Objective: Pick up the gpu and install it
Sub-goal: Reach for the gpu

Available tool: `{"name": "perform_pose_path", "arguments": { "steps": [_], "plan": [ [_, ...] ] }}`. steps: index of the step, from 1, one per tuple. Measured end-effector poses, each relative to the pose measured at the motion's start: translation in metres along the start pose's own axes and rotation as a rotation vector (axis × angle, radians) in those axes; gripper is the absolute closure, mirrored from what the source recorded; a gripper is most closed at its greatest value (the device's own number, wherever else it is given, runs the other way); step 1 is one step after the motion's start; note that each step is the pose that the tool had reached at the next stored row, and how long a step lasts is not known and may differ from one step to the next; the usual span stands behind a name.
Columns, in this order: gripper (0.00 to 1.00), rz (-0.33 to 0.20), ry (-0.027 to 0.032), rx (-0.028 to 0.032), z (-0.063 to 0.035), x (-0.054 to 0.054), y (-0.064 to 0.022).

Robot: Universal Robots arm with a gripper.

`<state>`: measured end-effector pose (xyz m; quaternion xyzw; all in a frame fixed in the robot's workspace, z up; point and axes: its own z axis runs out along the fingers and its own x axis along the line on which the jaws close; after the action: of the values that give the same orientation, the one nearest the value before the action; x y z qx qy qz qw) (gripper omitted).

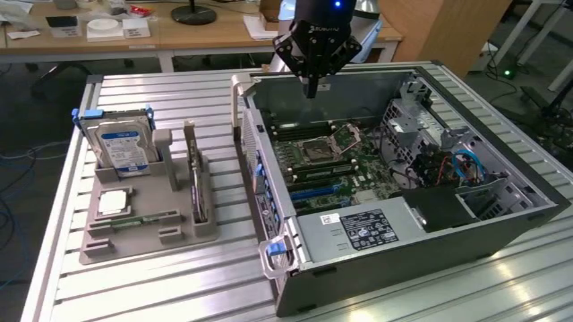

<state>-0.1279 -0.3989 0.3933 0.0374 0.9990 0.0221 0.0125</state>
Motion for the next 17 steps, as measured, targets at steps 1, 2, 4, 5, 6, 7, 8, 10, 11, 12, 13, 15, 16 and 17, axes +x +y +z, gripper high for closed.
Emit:
{"name": "perform_pose_path", "arguments": {
  "steps": [1,2,4,5,6,7,8,10,11,12,13,15,16,17],
  "plan": [
    [0.89,0.0,0.0,0.0,0.0,0.001,-0.0001],
    [0.89,0.0,0.0,0.0,0.0,0.003,-0.0002],
    [0.89,0.0,0.0,0.0,-0.0001,0.005,-0.0005],
    [0.89,0.0,0.0,0.0,-0.0001,0.007,-0.0006],
    [0.89,0.0,0.0,0.0,-0.0002,0.008,-0.0007],
    [0.89,0.0,0.0,0.0,-0.0002,0.009,-0.0008],
    [0.89,0.0,0.0,-0.0001,-0.0002,0.011,-0.0009],
    [0.89,0.0,0.0,0.0,-0.0002,0.013,-0.0011],
    [0.89,0.0,-0.0001,-0.0001,-0.0002,0.014,-0.0011],
    [0.89,0.0,0.0,-0.0001,-0.0002,0.015,-0.0012],
    [0.89,0.0,0.0,-0.0001,-0.0002,0.015,-0.0013],
    [0.89,0.0,0.0,-0.0001,-0.0002,0.018,-0.0015],
    [0.89,0.0,0.0,0.0,-0.0003,0.019,-0.0016],
    [0.89,0.0,0.0,0.0,-0.0003,0.02,-0.0018]
  ]
}}
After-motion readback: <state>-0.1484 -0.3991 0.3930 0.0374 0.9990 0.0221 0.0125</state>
